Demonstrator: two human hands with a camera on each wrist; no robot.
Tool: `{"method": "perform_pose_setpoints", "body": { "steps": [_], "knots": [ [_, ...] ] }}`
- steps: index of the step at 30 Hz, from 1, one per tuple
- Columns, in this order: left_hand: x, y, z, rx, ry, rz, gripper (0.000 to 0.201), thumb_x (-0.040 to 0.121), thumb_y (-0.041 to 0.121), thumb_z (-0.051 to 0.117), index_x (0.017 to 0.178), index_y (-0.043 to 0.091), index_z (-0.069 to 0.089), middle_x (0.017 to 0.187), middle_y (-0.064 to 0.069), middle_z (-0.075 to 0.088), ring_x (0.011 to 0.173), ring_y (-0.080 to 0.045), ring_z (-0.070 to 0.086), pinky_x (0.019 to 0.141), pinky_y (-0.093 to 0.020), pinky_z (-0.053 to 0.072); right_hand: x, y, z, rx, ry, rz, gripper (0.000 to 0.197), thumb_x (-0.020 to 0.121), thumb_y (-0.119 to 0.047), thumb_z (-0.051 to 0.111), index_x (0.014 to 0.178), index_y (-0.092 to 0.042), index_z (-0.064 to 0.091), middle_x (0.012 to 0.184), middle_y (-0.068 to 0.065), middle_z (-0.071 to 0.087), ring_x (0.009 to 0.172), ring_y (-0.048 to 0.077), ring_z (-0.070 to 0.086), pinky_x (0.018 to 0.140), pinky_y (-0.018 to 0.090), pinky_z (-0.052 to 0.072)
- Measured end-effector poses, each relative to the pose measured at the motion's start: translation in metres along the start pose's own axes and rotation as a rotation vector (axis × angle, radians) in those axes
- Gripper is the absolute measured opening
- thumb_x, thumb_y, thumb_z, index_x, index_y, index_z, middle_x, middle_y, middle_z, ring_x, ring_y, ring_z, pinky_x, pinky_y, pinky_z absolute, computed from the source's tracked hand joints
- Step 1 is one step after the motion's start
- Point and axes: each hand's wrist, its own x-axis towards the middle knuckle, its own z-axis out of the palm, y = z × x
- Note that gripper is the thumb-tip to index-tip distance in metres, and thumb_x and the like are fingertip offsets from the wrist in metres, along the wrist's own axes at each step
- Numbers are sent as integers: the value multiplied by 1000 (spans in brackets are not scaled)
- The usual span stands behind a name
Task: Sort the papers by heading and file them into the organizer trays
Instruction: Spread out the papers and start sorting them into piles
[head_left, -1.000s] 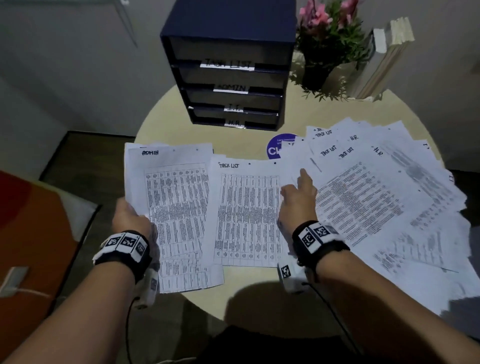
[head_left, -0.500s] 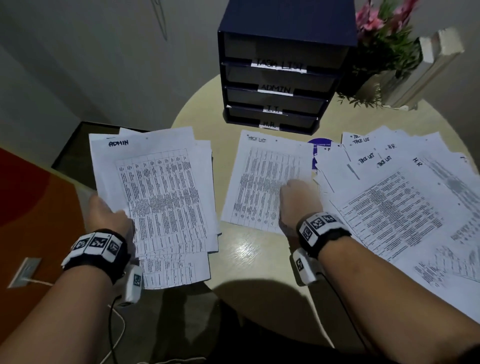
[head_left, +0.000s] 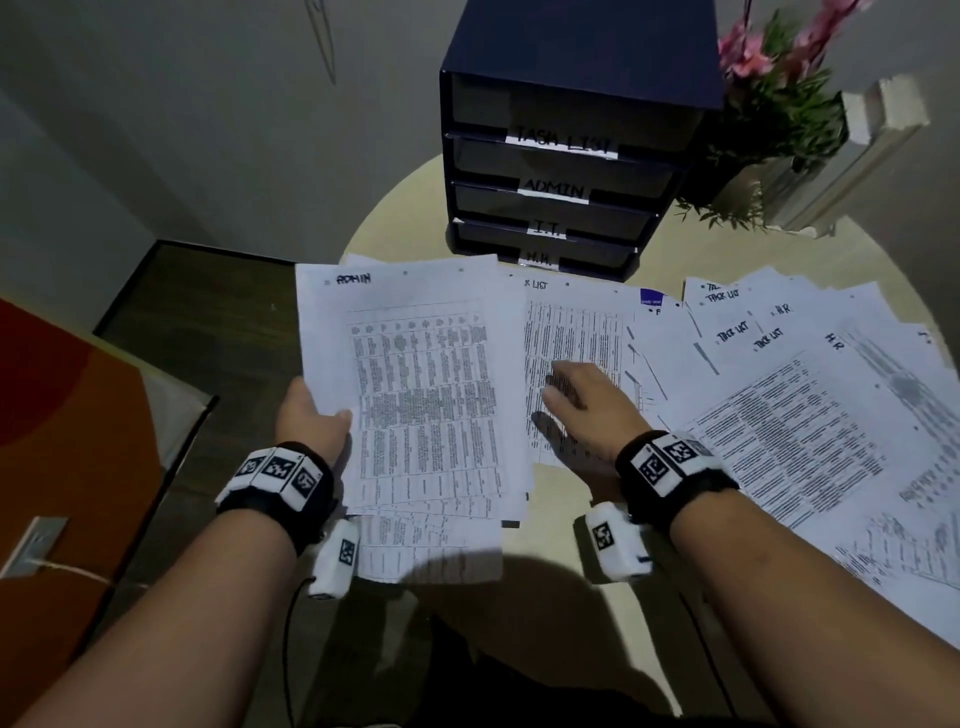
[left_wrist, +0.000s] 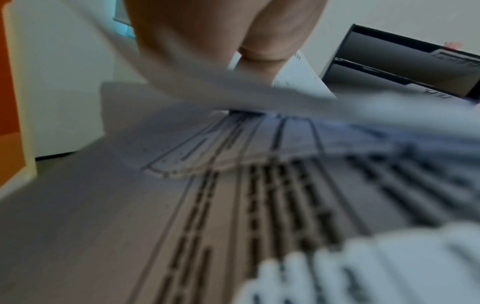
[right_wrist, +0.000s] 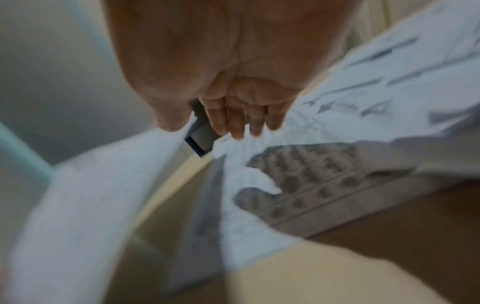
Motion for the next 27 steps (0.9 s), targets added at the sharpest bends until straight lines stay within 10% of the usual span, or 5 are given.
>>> {"method": "perform_pose_setpoints", "body": {
  "steps": [3,7,18,24,27],
  "knots": [
    [-7,6,18,-18,-38,25,40,90,5,65,126,0,50,125,-17,60,114,-31,58,92,-33,42,-13,-20,3,465,-82,186,46,97,-47,52,135,-22,44,115,-4,60,106,16,61,90,31,50],
    [-14,11,31,-49,-69,42,37,90,11,68,121,2,50,110,-8,58,97,-20,52,85,-29,39,-8,-17,14,350,41,249,42,94,-30,61,125,-14,37,102,-4,49,97,20,52,89,35,48],
    [7,-43,-38,88,236,-219,32,94,5,57,122,-7,47,126,-27,56,115,-42,55,96,-45,44,23,-45,39,471,303,161,78,93,11,47,154,-27,18,156,3,30,129,19,44,95,18,32],
    [15,-82,-90,56,416,-360,31,92,5,52,121,-2,41,121,-26,54,108,-42,55,89,-46,45,32,-57,77,-447,328,-58,33,80,-6,65,107,-25,64,159,8,20,141,36,22,112,52,20],
    [16,-89,-109,17,475,-374,26,90,5,50,115,3,40,113,-24,55,100,-41,57,79,-43,42,34,-60,86,-562,121,-231,41,91,-19,54,131,-28,55,152,-2,35,136,28,28,109,50,19]
  ]
}}
